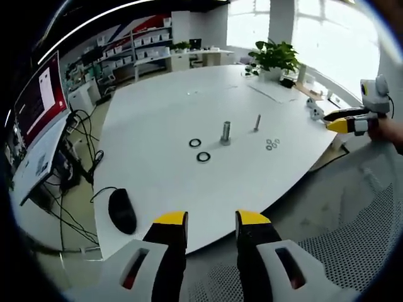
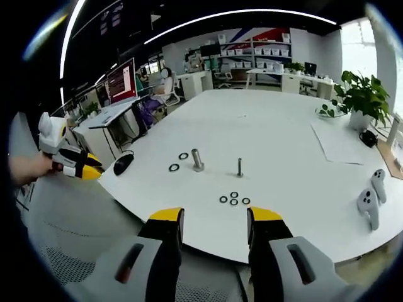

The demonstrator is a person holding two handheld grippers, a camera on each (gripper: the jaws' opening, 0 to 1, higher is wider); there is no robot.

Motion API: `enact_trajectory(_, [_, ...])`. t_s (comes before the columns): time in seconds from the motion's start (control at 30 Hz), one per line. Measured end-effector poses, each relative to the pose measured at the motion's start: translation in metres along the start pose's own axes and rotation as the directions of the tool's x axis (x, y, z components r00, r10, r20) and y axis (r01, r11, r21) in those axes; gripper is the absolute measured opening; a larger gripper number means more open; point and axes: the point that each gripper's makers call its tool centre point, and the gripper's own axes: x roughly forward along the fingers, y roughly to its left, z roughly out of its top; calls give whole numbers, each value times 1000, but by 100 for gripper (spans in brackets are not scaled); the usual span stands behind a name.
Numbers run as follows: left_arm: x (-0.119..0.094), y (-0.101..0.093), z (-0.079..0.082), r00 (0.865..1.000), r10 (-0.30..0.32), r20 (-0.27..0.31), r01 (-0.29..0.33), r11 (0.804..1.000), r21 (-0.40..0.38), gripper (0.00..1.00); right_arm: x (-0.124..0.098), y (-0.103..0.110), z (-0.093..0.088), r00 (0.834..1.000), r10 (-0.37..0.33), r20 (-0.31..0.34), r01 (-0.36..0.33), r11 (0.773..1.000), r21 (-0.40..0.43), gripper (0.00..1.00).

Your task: Place the washer onto the threaded stud by aligning its center hole with the stud, sliding it down to the base, and recovering from edge contact or off-axis alignment until the washer reaches the visible bottom stop.

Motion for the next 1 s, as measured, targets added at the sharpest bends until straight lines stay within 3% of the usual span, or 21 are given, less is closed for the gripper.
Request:
enact_trajectory(0.13, [0, -1, 2, 1000, -12, -5, 12, 1000, -3, 29, 0, 1, 1, 1000, 7, 6, -7, 1000, 0, 43])
enact_trajectory(0.3, [6, -3, 4, 996, -76, -40, 72, 992, -100, 29, 0, 1, 2, 1000, 8, 11, -8, 1000, -7, 43])
enact_trajectory(0.43, [15, -2, 12, 996, -73, -60, 71, 997, -37, 31, 0, 2, 2, 1000, 10, 10, -10, 1000, -10, 43])
enact_trajectory(0.63, [35, 1, 28, 996, -61, -68, 61, 998, -9, 32, 0, 1, 2, 1000, 10, 13, -10, 1000, -7, 42])
enact_trajectory(0.7, [41, 5, 33, 998, -41, -53, 39, 999, -36, 32, 0, 1, 2, 1000, 9, 11, -9, 1000, -6, 42])
enact_trajectory(0.77, [49, 1, 38, 998, -62, -27, 59, 993, -98, 32, 0, 0, 2, 1000, 6, 12, -6, 1000, -8, 41])
enact_trajectory(0.83, [56, 2, 39, 998, -62, -31, 58, 993, -104, 31, 0, 0, 2, 1000, 7, 13, -7, 1000, -7, 41])
enact_trajectory(0.9, [63, 10, 48, 1000, -15, 24, 17, 995, -98, 28, 0, 0, 2, 1000, 7, 12, -7, 1000, -8, 40])
enact_trajectory(1.0, [74, 16, 49, 1000, -3, 13, 5, 989, -146, 32, -1, 0, 2, 1000, 9, 13, -9, 1000, -6, 39])
